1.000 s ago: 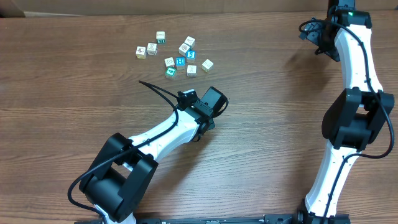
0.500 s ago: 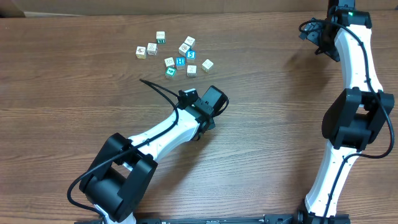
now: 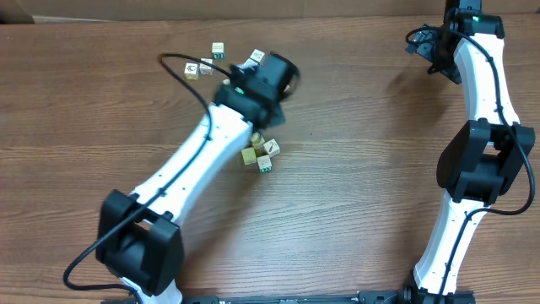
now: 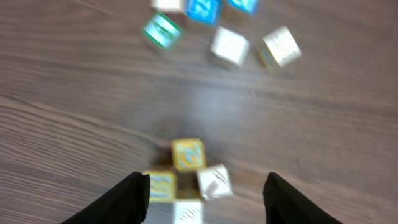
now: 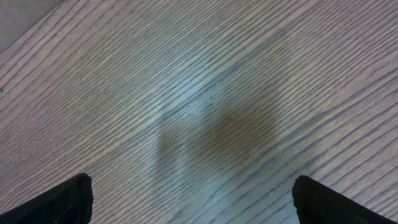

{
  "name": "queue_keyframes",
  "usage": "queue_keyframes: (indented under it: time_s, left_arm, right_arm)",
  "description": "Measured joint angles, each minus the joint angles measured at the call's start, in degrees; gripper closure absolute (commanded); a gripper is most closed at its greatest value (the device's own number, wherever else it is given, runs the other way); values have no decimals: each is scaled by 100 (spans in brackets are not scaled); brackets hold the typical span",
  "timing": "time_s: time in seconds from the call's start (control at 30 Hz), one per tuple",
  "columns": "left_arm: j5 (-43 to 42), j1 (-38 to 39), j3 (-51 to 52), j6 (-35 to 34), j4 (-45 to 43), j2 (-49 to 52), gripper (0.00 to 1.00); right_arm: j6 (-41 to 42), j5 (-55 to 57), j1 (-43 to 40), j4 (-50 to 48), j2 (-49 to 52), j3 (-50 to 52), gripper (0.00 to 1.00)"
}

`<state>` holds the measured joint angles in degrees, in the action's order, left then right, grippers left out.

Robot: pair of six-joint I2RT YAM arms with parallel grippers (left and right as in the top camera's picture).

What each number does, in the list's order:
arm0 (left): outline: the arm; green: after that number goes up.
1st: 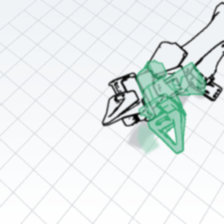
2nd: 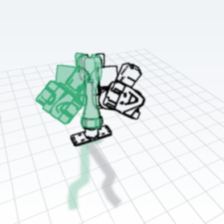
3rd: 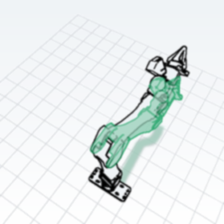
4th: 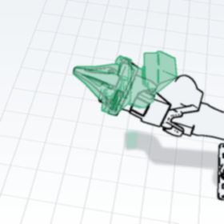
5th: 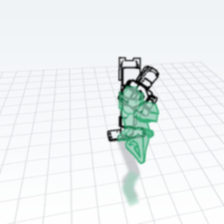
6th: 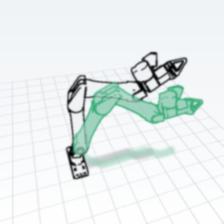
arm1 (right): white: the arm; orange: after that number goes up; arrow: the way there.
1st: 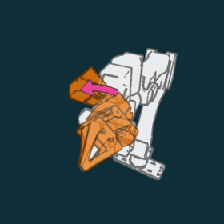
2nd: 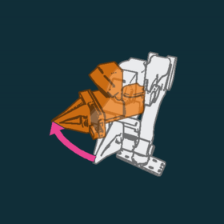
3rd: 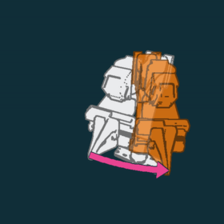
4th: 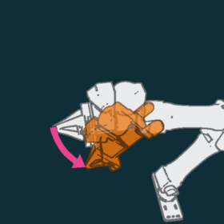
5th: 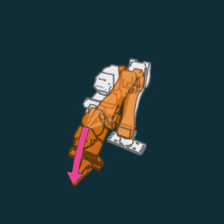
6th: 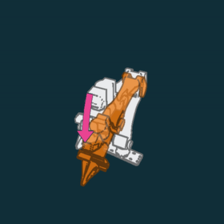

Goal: Form a circle

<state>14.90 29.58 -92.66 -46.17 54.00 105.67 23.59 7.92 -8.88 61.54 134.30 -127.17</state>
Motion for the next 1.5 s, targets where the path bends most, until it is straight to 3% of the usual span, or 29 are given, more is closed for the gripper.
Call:
queue_keyframes:
  time_s: [0.1,0.23,0.43,0.67,1.1,1.17,1.2,1.23,1.27,1.3,1.33,1.5]
  left_arm:
    - [-120,-444,-39,160,203,-2,34]
    - [-278,-1060,-39,352,570,-2,18]
    - [-345,-1797,-39,490,1010,-2,12]
    - [-391,-2363,-39,1113,1075,-2,0]
    - [-396,-3486,-39,1528,1360,-2,3]
    - [-396,-3613,-33,1530,1353,-2,12]
    - [-391,-3670,-17,1539,1346,-2,21]
    - [-396,-3692,17,1532,1325,-2,39]
    - [-400,-3711,61,1537,1300,-2,66]
    - [-396,-3713,136,1576,1259,-2,81]
    - [-396,-3713,208,1585,1220,-2,89]
    - [-398,-3713,603,1628,898,-2,90]
  right_arm:
    - [2,0,0,-2,0,0,0]
    - [2,-2,0,0,0,0,0]
    - [2,0,0,0,0,0,0]
    - [2,-2,0,0,0,0,0]
    - [0,0,0,0,0,0,0]
    - [-2,0,0,0,0,0,0]
    - [2,-2,0,0,0,0,0]
    - [2,-2,0,0,0,0,0]
    - [2,0,0,0,0,0,0]
    - [0,0,0,2,0,0,0]
    - [-2,-2,0,0,0,0,0]
    - [2,-4,0,2,0,0,0]
